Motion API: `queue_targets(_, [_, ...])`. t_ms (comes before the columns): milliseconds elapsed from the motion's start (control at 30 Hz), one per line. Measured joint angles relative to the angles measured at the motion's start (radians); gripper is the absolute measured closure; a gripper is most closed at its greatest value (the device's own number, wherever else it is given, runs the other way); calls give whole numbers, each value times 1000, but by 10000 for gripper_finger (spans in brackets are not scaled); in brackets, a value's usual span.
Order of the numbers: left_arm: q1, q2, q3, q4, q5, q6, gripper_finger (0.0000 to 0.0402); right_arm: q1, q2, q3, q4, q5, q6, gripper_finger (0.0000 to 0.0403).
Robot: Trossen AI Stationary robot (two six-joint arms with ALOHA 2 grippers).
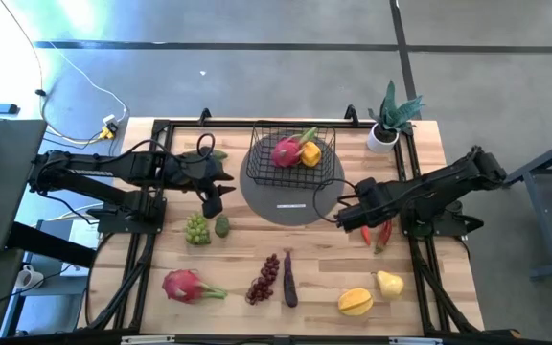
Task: Build produce basket
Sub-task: Put the star fruit into the wire basket
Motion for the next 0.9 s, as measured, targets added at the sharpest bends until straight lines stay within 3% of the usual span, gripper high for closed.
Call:
queue_targets(133, [0,0,0,0,-10,-1,276,-5,-4,0,-8,-17,-78,15])
queue_targets(433, [0,0,0,10,0,-36,276,50,-20,0,153,-212,-368,29])
queue_targets(633, [0,1,0,9,1,-110,276,146,-20,0,285,-318,-507,29])
queue_targets(900, [0,2,0,8,-1,-293,276,330,-20,0,420,-324,-607,29])
